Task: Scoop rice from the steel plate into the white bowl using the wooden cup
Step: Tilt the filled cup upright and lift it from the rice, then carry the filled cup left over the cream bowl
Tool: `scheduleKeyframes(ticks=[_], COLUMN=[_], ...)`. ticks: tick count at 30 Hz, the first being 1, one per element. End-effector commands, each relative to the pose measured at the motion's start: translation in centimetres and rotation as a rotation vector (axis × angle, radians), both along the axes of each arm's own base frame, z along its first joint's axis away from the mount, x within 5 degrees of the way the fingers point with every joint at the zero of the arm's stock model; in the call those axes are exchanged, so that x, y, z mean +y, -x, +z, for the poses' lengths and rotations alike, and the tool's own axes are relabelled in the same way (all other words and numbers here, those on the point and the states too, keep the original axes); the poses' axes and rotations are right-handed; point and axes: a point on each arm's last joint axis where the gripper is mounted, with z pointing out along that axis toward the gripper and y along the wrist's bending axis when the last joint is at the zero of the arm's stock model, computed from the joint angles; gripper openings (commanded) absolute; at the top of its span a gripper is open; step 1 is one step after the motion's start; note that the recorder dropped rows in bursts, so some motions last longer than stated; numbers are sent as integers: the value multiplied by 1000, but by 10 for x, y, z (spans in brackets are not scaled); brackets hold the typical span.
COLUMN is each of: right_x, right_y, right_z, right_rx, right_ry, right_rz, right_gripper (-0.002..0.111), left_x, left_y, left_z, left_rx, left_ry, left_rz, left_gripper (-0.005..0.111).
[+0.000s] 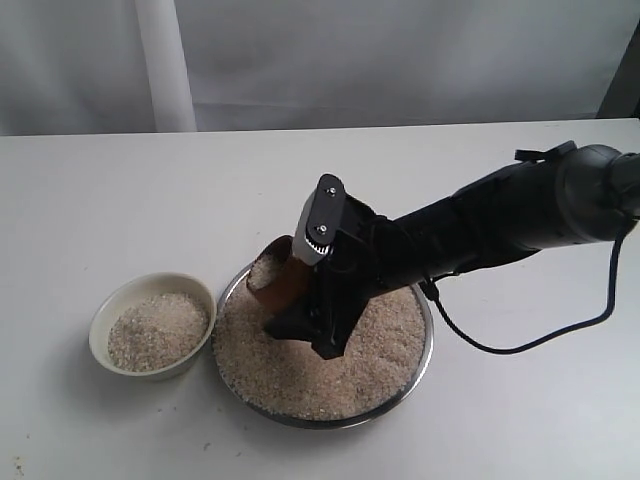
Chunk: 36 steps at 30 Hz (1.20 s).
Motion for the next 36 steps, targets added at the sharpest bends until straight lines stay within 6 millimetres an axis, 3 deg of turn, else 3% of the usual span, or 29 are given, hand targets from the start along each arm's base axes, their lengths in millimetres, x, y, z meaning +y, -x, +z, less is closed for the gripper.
scheduleKeyframes(ticks=[1, 9, 13, 22, 25, 31, 36], right_x=[0, 0, 4, 54, 71, 103, 122], right_y=[0, 1, -2, -13, -16, -23, -21], right_z=[7, 9, 22, 87, 99, 104, 93], right_rx=[-2, -7, -53, -213, -240, -316, -426], right_ry=[-33, -38, -14, 13, 9, 41, 126], right_rz=[-6, -5, -9, 84, 99, 148, 215], right_gripper=[0, 0, 0, 0, 0, 0, 0], left_x=[0, 0, 0, 0, 0, 0, 0], left_y=[0, 0, 0, 0, 0, 0, 0], left_z=[2, 2, 2, 2, 2, 2, 2], left_rx=[-13, -13, -13, -13, -13, -13, -13], left_ry=[6, 6, 6, 6, 6, 6, 6], left_rz=[-4, -4, -4, -4, -4, -4, -4], left_gripper=[0, 0, 0, 0, 0, 0, 0])
